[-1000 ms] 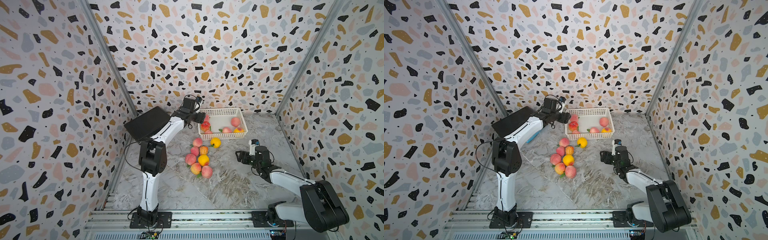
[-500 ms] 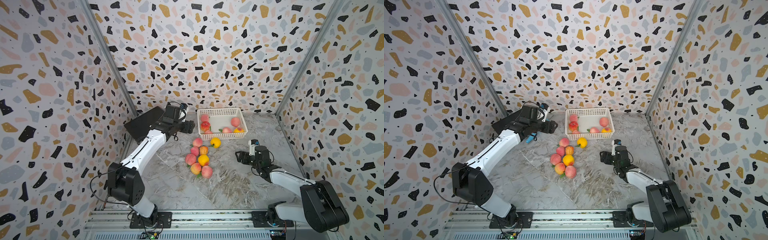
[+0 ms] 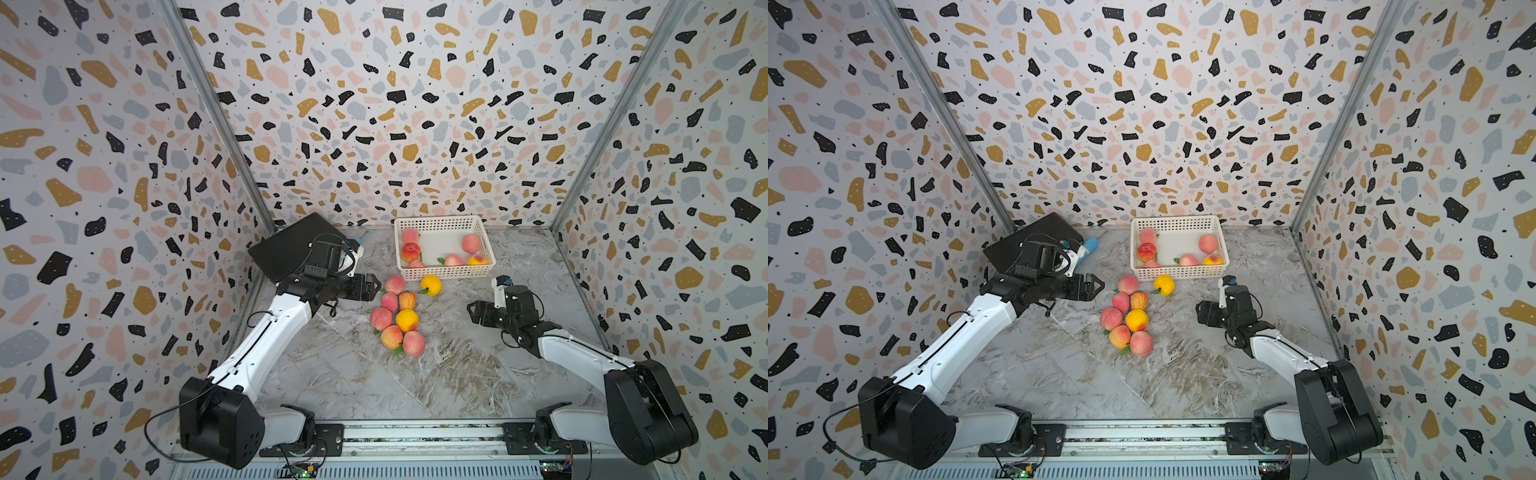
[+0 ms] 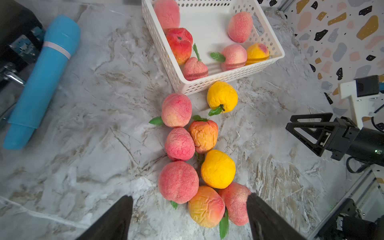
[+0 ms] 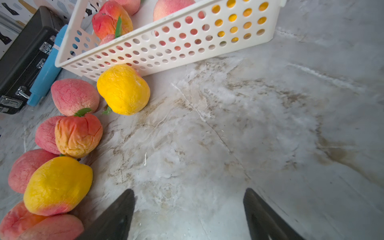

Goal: Put the peaches into the basket
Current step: Pick up the peach from the center of the board.

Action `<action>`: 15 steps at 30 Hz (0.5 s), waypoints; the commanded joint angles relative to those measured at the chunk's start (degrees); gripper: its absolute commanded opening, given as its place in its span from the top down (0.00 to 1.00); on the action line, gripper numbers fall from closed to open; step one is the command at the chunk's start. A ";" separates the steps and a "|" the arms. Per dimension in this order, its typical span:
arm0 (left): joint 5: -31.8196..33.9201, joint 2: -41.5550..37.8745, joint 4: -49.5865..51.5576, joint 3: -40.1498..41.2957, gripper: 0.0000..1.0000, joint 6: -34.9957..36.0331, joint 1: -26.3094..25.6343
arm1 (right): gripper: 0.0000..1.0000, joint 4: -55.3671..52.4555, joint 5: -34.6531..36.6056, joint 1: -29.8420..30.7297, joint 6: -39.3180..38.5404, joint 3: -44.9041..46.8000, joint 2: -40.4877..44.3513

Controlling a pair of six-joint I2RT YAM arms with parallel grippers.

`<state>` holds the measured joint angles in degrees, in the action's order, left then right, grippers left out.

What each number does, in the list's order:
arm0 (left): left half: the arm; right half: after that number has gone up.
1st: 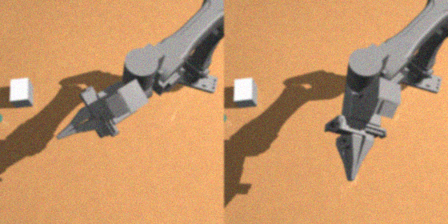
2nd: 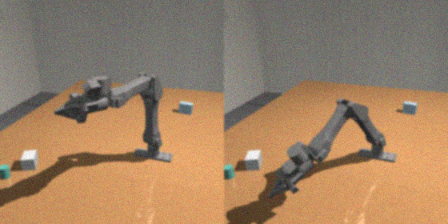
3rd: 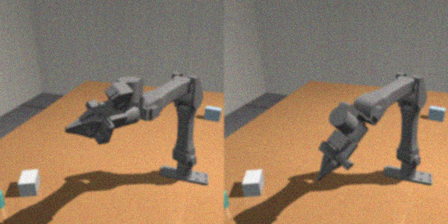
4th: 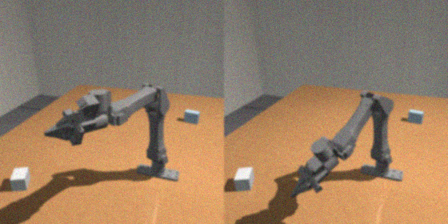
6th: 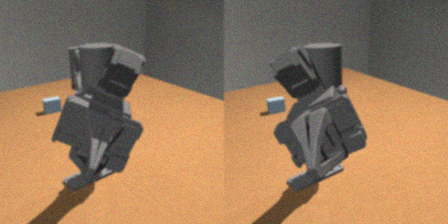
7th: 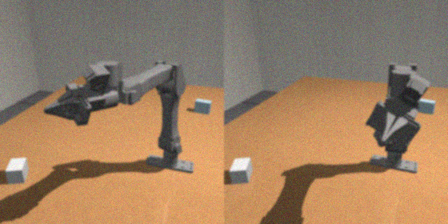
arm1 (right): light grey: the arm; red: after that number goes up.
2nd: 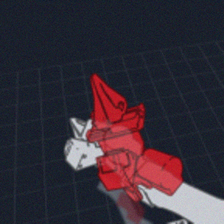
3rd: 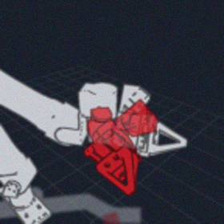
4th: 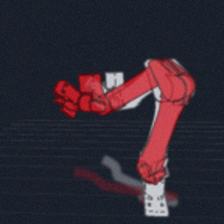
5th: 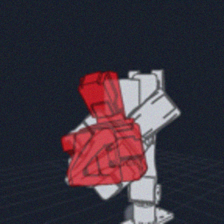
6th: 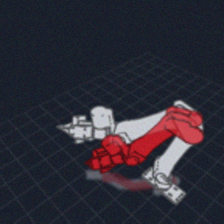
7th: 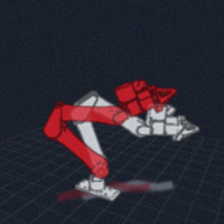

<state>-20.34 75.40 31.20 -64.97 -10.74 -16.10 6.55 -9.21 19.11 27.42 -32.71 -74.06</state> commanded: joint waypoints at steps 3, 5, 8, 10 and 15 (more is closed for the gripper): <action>-5.98 2.08 -1.02 -1.10 0.13 -1.73 1.22 | 0.15 -8.48 1.88 5.28 0.04 -4.49 1.31; -6.05 1.42 -1.39 -0.73 0.13 -2.06 1.40 | 0.14 -8.48 2.68 7.86 0.93 -5.78 -0.17; -4.98 0.19 -1.48 -0.16 0.13 -1.95 1.46 | 0.14 -7.85 4.54 10.66 2.27 -8.25 -3.40; -4.66 -0.29 -1.49 -0.07 0.13 -1.76 1.56 | 0.14 -6.00 4.97 11.12 2.92 -9.75 -5.58; -4.38 -0.94 -1.06 -0.16 0.13 -1.36 1.64 | 0.13 -1.51 4.50 11.12 3.60 -14.70 -12.72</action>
<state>-24.40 75.72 31.22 -65.01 -12.29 -14.79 2.63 -6.00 30.28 29.87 -44.21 -84.77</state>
